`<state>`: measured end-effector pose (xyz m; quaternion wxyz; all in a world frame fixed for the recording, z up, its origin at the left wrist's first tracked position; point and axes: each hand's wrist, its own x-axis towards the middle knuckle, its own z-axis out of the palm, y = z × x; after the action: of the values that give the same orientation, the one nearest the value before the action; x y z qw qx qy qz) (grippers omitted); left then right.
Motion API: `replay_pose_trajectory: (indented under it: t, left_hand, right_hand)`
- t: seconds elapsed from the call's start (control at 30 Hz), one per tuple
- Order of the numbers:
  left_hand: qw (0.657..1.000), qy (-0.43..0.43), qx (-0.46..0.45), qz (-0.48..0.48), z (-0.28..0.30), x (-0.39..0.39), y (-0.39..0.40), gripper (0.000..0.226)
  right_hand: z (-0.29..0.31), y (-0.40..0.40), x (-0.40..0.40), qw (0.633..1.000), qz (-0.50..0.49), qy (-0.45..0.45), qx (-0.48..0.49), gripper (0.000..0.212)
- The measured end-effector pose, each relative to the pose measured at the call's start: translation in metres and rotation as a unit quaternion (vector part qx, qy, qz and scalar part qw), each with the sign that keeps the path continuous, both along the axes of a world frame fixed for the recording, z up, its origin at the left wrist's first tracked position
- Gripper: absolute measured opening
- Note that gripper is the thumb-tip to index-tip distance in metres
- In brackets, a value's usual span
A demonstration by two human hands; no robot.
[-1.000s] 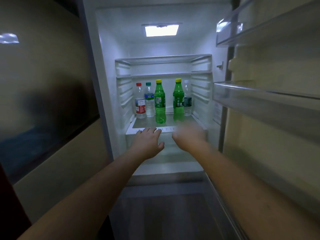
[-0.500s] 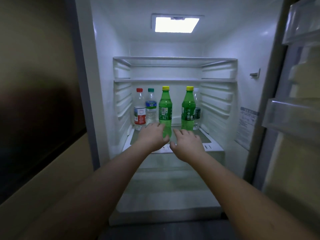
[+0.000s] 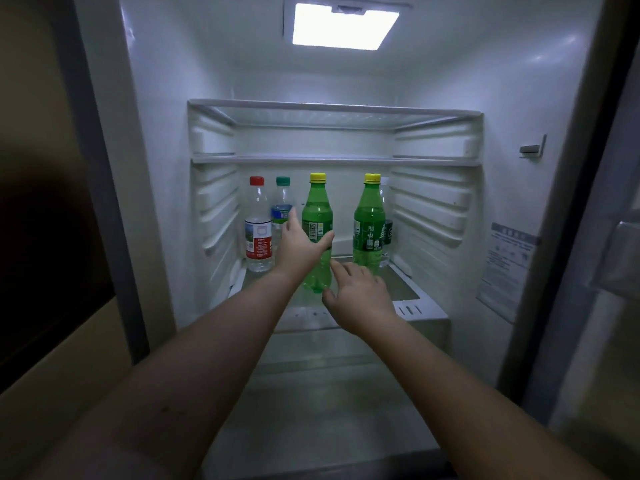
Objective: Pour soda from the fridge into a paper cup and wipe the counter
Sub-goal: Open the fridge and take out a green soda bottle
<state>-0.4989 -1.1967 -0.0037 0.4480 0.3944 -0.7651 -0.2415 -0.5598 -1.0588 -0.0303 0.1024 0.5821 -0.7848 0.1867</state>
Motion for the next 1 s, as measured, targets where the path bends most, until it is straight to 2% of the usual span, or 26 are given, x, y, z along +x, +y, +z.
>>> replay_pose_trajectory:
  t: [0.13,0.27,0.4,0.57,0.63,0.7,0.8,0.87,0.93,1.0]
  left_hand:
    - [0.995,0.068,0.068,-0.023,0.009,-0.016,-0.012,0.109]
    - [0.990,0.078,0.119,-0.012,0.016,-0.032,-0.016,0.103]
    - [0.992,0.059,0.104,0.032,0.017,-0.035,-0.015,0.078]
    - [0.996,0.050,0.074,0.031,0.017,-0.028,-0.004,0.069]
    - [0.996,0.055,0.063,0.019,0.015,-0.022,0.002,0.066]
    - [0.995,0.070,0.067,-0.001,0.014,-0.014,0.009,0.066]
    - [0.994,0.077,0.078,-0.014,0.014,-0.001,0.021,0.068]
    - [0.995,0.068,0.075,-0.014,0.016,0.007,0.031,0.063]
    - [0.995,0.065,0.079,-0.015,0.016,0.014,0.041,0.056]
    - [0.993,0.077,0.081,-0.025,0.013,0.021,0.051,0.051]
  right_hand:
    - [-0.008,0.001,-0.002,1.000,0.011,-0.028,-0.009,0.060]
    - [-0.015,0.005,-0.006,0.994,0.036,-0.101,-0.014,0.060]
    - [-0.019,0.012,-0.007,0.982,0.050,-0.176,-0.042,0.060]
    - [-0.017,0.017,-0.004,0.952,0.048,-0.291,-0.082,0.059]
    - [-0.015,0.020,0.000,0.918,0.039,-0.380,-0.105,0.055]
    - [-0.014,0.021,0.004,0.864,0.025,-0.487,-0.128,0.050]
    - [-0.016,0.019,0.007,0.735,-0.027,-0.665,-0.130,0.053]
    - [-0.019,0.017,0.009,0.654,-0.055,-0.742,-0.134,0.057]
    - [-0.022,0.018,0.014,0.611,-0.065,-0.777,-0.138,0.059]
    - [-0.023,0.022,0.021,0.595,-0.069,-0.788,-0.144,0.056]
